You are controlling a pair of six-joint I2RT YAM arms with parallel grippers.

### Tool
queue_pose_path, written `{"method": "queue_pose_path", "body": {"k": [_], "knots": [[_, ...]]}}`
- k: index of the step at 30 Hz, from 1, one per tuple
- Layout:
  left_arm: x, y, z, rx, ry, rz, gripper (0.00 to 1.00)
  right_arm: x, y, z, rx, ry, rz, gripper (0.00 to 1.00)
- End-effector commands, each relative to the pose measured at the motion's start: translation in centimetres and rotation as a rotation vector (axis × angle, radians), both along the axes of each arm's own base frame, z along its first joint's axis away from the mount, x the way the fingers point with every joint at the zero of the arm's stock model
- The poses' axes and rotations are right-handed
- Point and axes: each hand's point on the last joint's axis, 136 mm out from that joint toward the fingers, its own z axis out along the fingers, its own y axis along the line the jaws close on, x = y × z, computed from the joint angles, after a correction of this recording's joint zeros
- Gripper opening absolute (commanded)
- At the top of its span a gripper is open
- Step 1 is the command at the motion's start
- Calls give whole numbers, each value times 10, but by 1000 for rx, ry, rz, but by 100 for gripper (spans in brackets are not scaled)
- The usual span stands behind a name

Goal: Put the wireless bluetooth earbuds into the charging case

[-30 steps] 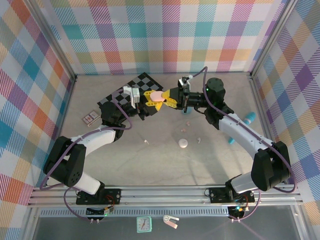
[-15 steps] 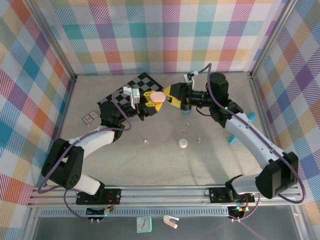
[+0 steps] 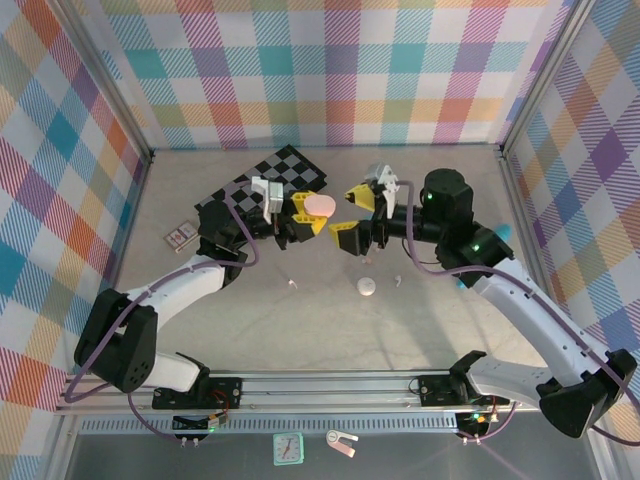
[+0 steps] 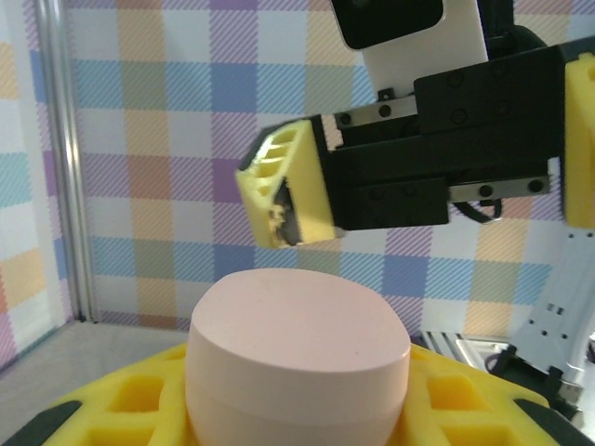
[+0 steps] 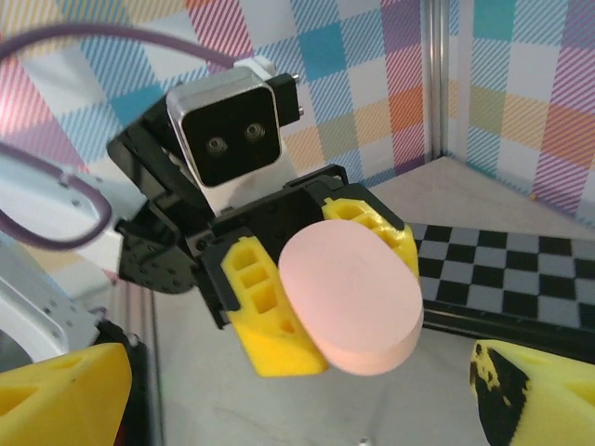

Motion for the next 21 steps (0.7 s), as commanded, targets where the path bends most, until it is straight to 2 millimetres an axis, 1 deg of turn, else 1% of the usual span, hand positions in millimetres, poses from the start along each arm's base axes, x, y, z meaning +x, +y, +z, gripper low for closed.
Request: {"method": "queue_pose_path", "body": {"k": [1, 4, 9, 12, 17, 21], "knots": [[-17, -2, 10, 0, -21, -55, 30, 5, 2, -2, -84, -167, 12, 94], [-20, -3, 14, -5, -28, -64, 30, 9, 4, -2, -83, -174, 4, 94], [-25, -4, 18, -8, -39, -75, 30, 35, -3, -5, -83, -156, -144, 94], [-27, -4, 17, -1, -37, -79, 30, 45, -6, -9, -74, -99, -204, 94], [-29, -3, 19, -6, -40, -77, 30, 48, -5, -16, -74, -69, -212, 94], [-31, -2, 21, -6, -46, -81, 30, 51, -9, -14, -74, -67, -244, 93]]}}
